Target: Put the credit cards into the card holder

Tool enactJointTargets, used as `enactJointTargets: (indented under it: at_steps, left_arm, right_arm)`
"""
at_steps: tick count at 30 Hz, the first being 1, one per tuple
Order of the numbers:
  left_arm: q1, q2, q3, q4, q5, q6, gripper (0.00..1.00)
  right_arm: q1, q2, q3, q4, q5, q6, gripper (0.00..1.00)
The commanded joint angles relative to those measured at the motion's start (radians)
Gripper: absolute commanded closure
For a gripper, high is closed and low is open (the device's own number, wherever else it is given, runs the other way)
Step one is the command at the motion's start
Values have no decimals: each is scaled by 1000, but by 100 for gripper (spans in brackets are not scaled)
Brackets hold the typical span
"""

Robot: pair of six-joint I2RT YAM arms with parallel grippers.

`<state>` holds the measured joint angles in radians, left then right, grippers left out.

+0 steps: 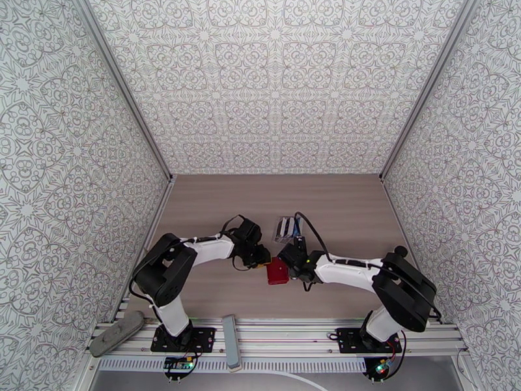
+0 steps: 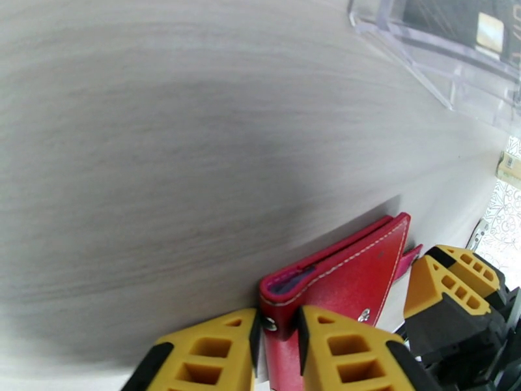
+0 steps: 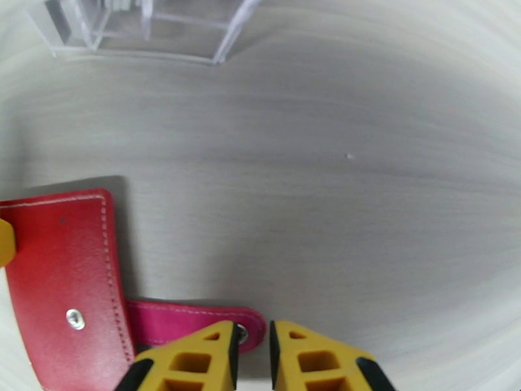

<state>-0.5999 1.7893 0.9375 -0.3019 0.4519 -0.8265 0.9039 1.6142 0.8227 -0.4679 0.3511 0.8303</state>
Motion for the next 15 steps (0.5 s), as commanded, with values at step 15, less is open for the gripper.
enactJointTargets:
  at_steps: [15]
  left_arm:
    - [46,60,85,-47,-82,66,74]
  right_arm:
    - [-8,-2,19,-56,5,18,78]
